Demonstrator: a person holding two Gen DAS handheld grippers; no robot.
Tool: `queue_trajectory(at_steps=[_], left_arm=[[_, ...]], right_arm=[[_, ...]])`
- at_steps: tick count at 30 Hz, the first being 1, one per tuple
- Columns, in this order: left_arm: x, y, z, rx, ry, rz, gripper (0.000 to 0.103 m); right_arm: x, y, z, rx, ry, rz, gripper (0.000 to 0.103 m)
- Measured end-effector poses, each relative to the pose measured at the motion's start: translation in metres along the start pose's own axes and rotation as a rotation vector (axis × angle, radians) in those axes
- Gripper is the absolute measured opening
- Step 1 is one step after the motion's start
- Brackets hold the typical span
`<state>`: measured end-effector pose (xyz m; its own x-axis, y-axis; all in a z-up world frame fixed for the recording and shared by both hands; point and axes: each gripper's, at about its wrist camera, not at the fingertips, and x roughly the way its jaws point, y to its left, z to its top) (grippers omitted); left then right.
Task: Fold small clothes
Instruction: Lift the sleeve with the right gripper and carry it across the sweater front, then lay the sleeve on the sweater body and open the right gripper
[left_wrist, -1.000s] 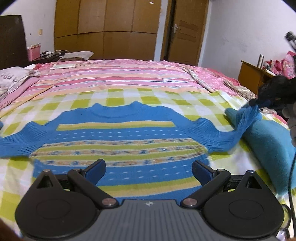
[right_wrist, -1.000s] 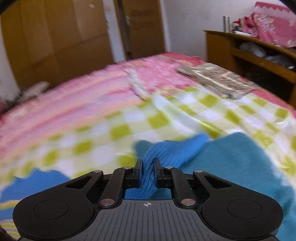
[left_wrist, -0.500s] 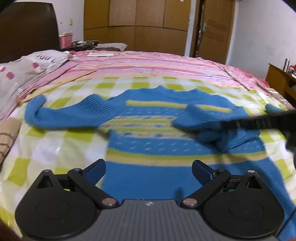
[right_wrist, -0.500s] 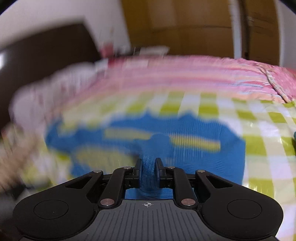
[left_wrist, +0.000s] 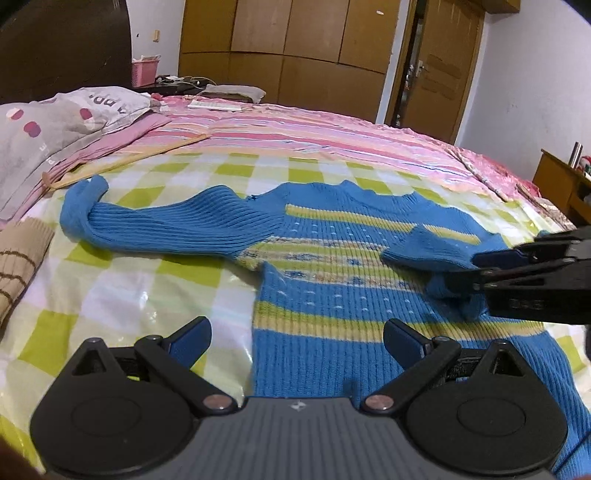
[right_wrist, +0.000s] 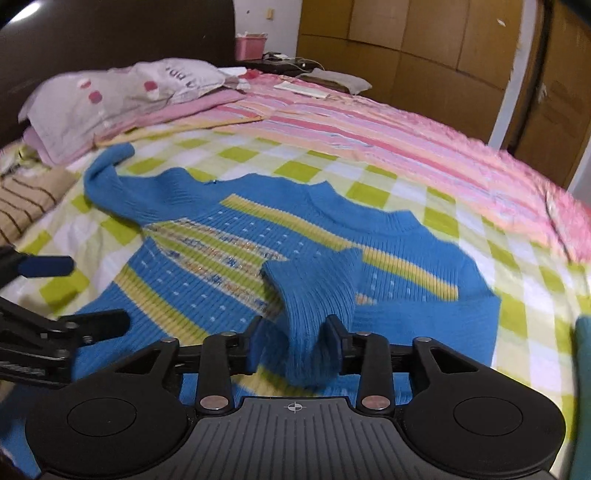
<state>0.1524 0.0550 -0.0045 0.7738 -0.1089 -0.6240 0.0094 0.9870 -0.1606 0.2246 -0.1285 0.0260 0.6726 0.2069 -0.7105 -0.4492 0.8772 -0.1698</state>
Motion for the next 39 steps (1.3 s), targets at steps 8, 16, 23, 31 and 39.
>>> queue_trajectory(at_steps=[8, 16, 23, 31, 39], left_arm=[[0.002, 0.008, 0.002, -0.005, -0.002, 0.000, 0.103], [0.003, 0.013, 0.001, -0.035, -0.013, -0.023, 0.103], [-0.003, 0.001, 0.008, -0.070, -0.073, -0.042, 0.103], [-0.007, -0.035, 0.038, -0.080, -0.143, -0.133, 0.103], [-0.019, -0.046, 0.032, -0.019, -0.131, -0.145, 0.103]], right_arm=[[0.044, 0.020, 0.023, -0.129, 0.073, -0.089, 0.033], [0.032, -0.034, 0.038, 0.163, 0.035, -0.102, 0.009], [-0.045, -0.138, 0.035, 0.563, -0.161, -0.307, 0.009], [-0.121, -0.179, 0.041, 0.642, -0.376, -0.542, 0.009], [-0.112, -0.186, 0.031, 0.645, -0.357, -0.489, 0.009]])
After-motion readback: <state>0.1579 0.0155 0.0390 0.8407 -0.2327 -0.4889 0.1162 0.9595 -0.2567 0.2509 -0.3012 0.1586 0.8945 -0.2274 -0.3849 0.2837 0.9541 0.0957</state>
